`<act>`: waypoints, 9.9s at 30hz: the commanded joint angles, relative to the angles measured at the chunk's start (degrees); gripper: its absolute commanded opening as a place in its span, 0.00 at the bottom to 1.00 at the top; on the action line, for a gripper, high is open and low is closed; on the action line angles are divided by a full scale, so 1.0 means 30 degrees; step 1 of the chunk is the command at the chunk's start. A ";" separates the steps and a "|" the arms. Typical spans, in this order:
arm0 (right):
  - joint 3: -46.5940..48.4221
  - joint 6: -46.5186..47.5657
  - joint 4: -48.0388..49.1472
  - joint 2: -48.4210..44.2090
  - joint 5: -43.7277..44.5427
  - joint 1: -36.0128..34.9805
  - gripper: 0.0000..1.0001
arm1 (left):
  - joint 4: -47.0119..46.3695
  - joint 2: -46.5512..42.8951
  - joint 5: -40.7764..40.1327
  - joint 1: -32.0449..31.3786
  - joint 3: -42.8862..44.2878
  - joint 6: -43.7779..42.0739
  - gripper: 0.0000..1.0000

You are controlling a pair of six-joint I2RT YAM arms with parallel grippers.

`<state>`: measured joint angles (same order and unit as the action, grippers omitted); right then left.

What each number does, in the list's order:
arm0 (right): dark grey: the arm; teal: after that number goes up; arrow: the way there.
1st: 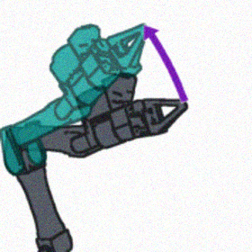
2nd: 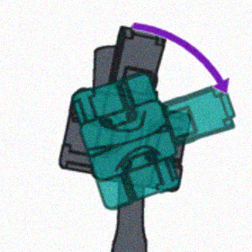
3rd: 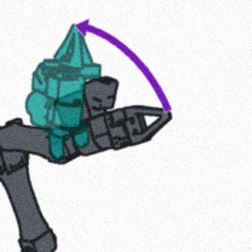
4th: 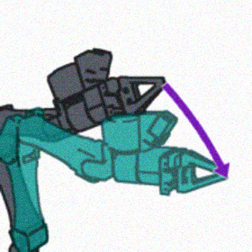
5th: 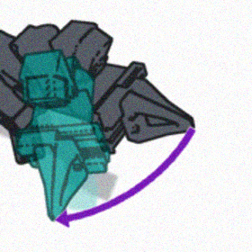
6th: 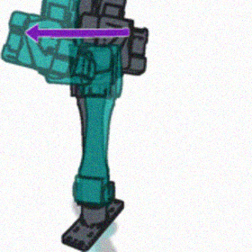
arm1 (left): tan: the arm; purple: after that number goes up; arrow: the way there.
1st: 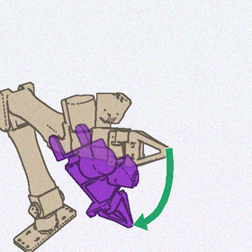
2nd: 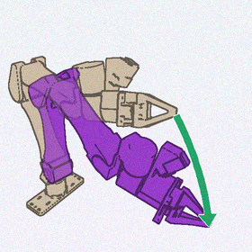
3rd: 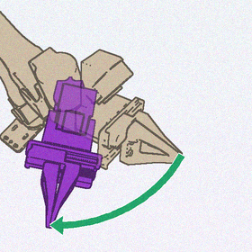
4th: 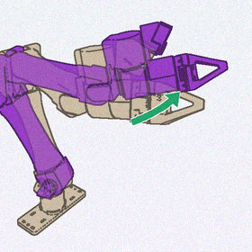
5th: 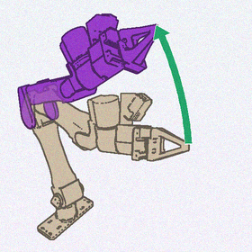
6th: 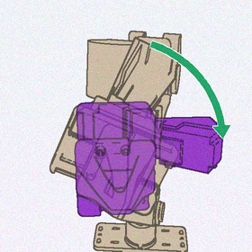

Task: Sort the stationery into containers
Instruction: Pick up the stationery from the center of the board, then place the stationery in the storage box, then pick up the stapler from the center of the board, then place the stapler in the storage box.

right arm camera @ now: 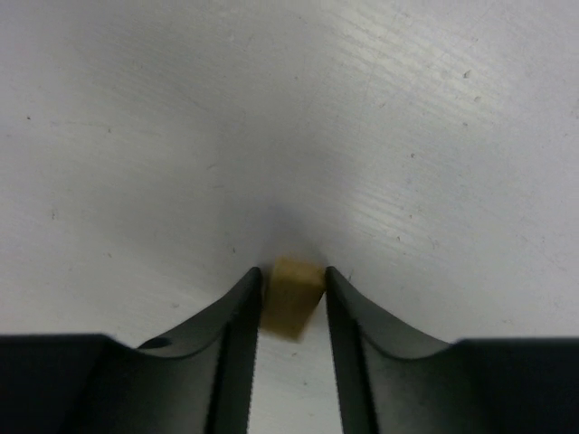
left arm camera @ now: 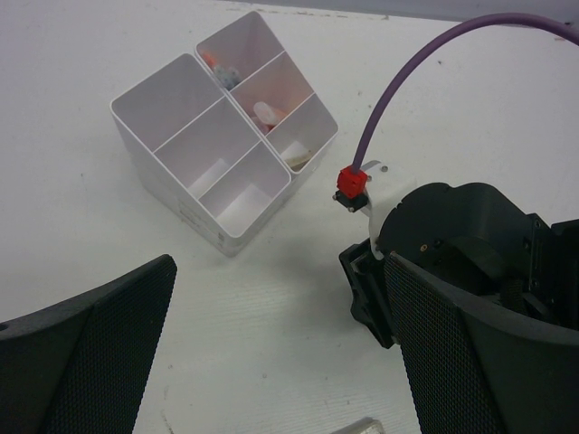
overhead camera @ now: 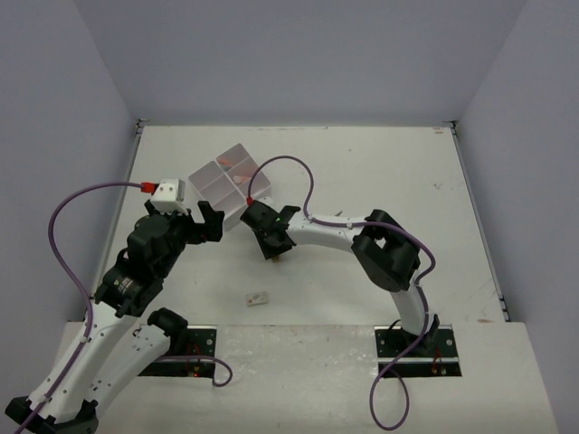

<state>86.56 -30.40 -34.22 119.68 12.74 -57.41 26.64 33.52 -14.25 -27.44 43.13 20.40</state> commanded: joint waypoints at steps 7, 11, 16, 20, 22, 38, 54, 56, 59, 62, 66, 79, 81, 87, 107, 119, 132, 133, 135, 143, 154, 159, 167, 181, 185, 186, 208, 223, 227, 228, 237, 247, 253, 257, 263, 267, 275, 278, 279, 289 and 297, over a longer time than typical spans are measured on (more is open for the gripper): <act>0.0062 -0.0295 -0.0109 -0.1040 0.0412 -0.0024 0.27 | -0.0559 -0.0040 0.0238 0.0211 -0.0081 -0.0180 1.00; 0.0465 -0.0016 -0.0395 -0.1067 0.0457 -0.0008 0.27 | -0.0588 -0.0011 0.0238 0.0212 -0.0098 -0.0180 1.00; 0.0777 -0.0559 -0.0958 -0.0463 0.0675 0.0005 0.39 | -0.0559 0.0019 0.0263 0.0241 -0.0085 -0.0180 1.00; 0.0293 -0.0885 -0.0811 -0.0549 0.0497 -0.0024 0.38 | -0.0589 0.0078 0.0327 0.0241 -0.0081 -0.0209 1.00; 0.0084 -0.1060 -0.0704 -0.0713 0.0296 -0.0012 0.37 | -0.0601 0.0123 0.0384 0.0270 -0.0081 -0.0226 1.00; -0.0505 -0.2624 -0.1415 -0.1570 0.0881 -0.0024 0.40 | -0.0631 0.0048 0.0501 0.0358 -0.0082 -0.0268 1.00; -0.0915 -0.2644 -0.0897 -0.2036 0.0409 -0.0111 0.20 | -0.0647 0.0164 0.0588 0.0417 -0.0053 -0.0296 1.00; -0.0412 -0.2404 -0.1058 -0.2287 0.0736 -0.0073 0.19 | -0.0627 0.0165 0.0569 0.0446 -0.0081 -0.0297 1.00; 0.0900 -0.1946 -0.1181 -0.2692 0.1079 0.0426 0.19 | -0.0641 0.0030 0.0478 0.0446 -0.0081 -0.0273 1.00; 0.2322 -0.1824 -0.1227 -0.2520 0.0945 0.1793 0.20 | -0.0635 0.0036 0.0472 0.0463 -0.0098 -0.0268 1.00; 0.4863 -0.1532 -0.0931 -0.1976 0.0381 0.3057 0.20 | -0.0646 0.0104 0.0501 0.0475 -0.0111 -0.0268 1.00; 1.0851 -0.2344 0.1395 0.1443 0.1380 0.3960 0.21 | -0.0647 0.0136 0.0589 0.0484 -0.0111 -0.0268 1.00; 1.0901 -0.2426 0.1942 0.1794 0.0950 0.4026 0.22 | -0.0676 0.0041 0.0589 0.0497 -0.0132 -0.0268 1.00; 1.0877 -0.2338 0.2226 0.2765 0.0457 0.4019 0.22 | -0.0658 0.0019 0.0677 0.0493 -0.0140 -0.0268 1.00; 1.1885 -0.1162 0.2593 0.4685 -0.0057 0.4106 0.26 | -0.0682 0.0077 0.0677 0.0505 -0.0140 -0.0268 1.00; 1.0977 -0.1251 0.3202 0.4322 -0.0567 0.4106 0.47 | -0.0723 0.0060 0.0823 0.0505 -0.0140 -0.0356 1.00; 0.5902 -0.1130 0.4416 -0.1198 -0.0008 0.4048 0.54 | -0.0713 -0.0003 0.0700 0.0505 -0.0140 -0.0319 1.00; 0.5185 -0.1170 0.4457 -0.2031 0.0288 0.4048 0.55 | -0.0732 0.0017 0.0679 0.0505 -0.0140 -0.0300 1.00; 0.3805 -0.1345 0.4428 -0.3583 0.1068 0.4087 0.58 | -0.0700 -0.0020 0.0643 0.0505 -0.0140 -0.0268 1.00; -0.0979 -0.1544 0.2409 -0.8278 0.0646 0.4599 0.64 | -0.0644 -0.0213 0.0528 0.0534 -0.0140 -0.0209 1.00; -0.8383 -0.2737 0.0771 -1.2937 0.1349 0.7032 0.60 | -0.0676 -0.0555 0.1057 0.0534 -0.0198 -0.0326 1.00; -0.9018 -0.2039 -0.1931 -1.3912 -0.0061 0.9559 0.70 | -0.0766 -0.0646 0.1563 0.0534 -0.0190 -0.0397 1.00; -0.9698 -0.1280 -0.4918 -1.2311 0.1221 1.2211 0.72 | -0.0878 -0.0937 0.2402 0.0534 -0.0283 -0.0502 1.00; -1.0441 0.0582 -0.5192 -0.9190 -0.1768 1.2251 0.65 | -0.0895 -0.1299 0.2215 0.0505 -0.0345 -0.0473 1.00; -1.0529 0.1069 -0.4838 -0.8511 -0.2992 1.2251 0.58 | -0.0895 -0.1270 0.2259 0.0519 -0.0345 -0.0502 1.00; -1.0484 0.1149 -0.4778 -0.8309 -0.3171 1.2251 0.56 | -0.0881 -0.1270 0.2249 0.0505 -0.0335 -0.0502 1.00; -0.6281 0.2699 -0.2930 -1.2048 0.0187 0.3806 0.00 | -0.2457 0.0696 0.5699 0.0528 -0.0698 0.4586 1.00; -0.5922 0.6758 0.3501 -1.5577 -0.5600 0.0347 0.00 | -1.7242 0.5635 1.4928 -0.1429 -0.5508 1.4396 1.00; -0.5695 0.6736 0.3230 -1.5128 -0.5403 0.0113 0.00 | -1.7603 0.5892 1.4164 -0.2215 -0.5332 1.4086 1.00; -0.5661 0.6736 0.3182 -1.5108 -0.5369 0.0052 0.00 | -1.7609 0.5858 1.4034 -0.2290 -0.5326 1.3997 1.00; -0.4783 0.6646 0.2807 -1.4431 -0.4580 -0.0889 0.00 | -1.7993 0.6849 1.3469 -0.2618 -0.5751 1.3048 0.91; -0.3384 0.5831 0.2183 -1.3112 -0.2018 -0.0826 0.00 | -1.6875 0.6541 1.3585 -0.2824 -0.5688 1.1981 0.66; -0.2693 0.5351 0.1496 -1.2116 -0.2361 -0.0727 0.00 | -1.4661 0.5644 1.2686 -0.2817 -0.5399 1.0473 0.59; -0.2988 0.5455 0.1653 -1.2398 -0.2730 -0.0698 0.00 | -1.3874 0.5294 1.2713 -0.2806 -0.5096 0.9504 0.74; -0.3020 0.5663 0.1796 -1.2980 -0.2625 -0.0698 0.00 | -1.3933 0.5813 1.3726 -0.2835 -0.4871 0.9019 0.66; -0.2885 0.5731 0.1800 -1.3106 -0.2275 -0.0627 0.00 | -1.4576 0.6334 1.4700 -0.2835 -0.4946 0.9298 0.37; -0.2517 0.5467 0.1767 -1.2375 -0.1581 -0.0165 0.00 | -1.5215 0.6417 1.5825 -0.2884 -0.4578 0.9715 0.00; -0.2517 0.5417 0.1767 -1.2112 -0.1676 0.0071 0.00 | -1.4849 0.6358 1.5699 -0.2875 -0.4370 0.9558 0.00; -0.2529 0.5417 0.1767 -1.2042 -0.1734 0.0116 0.00 | -1.4695 0.6311 1.5605 -0.2877 -0.4311 0.9511 0.00; -0.3746 0.5534 0.2425 -1.2221 -0.2754 0.0137 0.99 | -1.1049 0.5761 1.1622 -0.2865 -0.1930 0.7410 0.00; -0.5080 0.5593 0.2689 -1.3643 -0.1960 0.0151 0.99 | -1.0285 0.6288 0.9802 -0.2835 -0.0330 0.5709 0.00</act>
<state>72.90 -13.29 -30.31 82.04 3.93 -57.30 -4.65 52.33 17.06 -35.14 38.62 41.72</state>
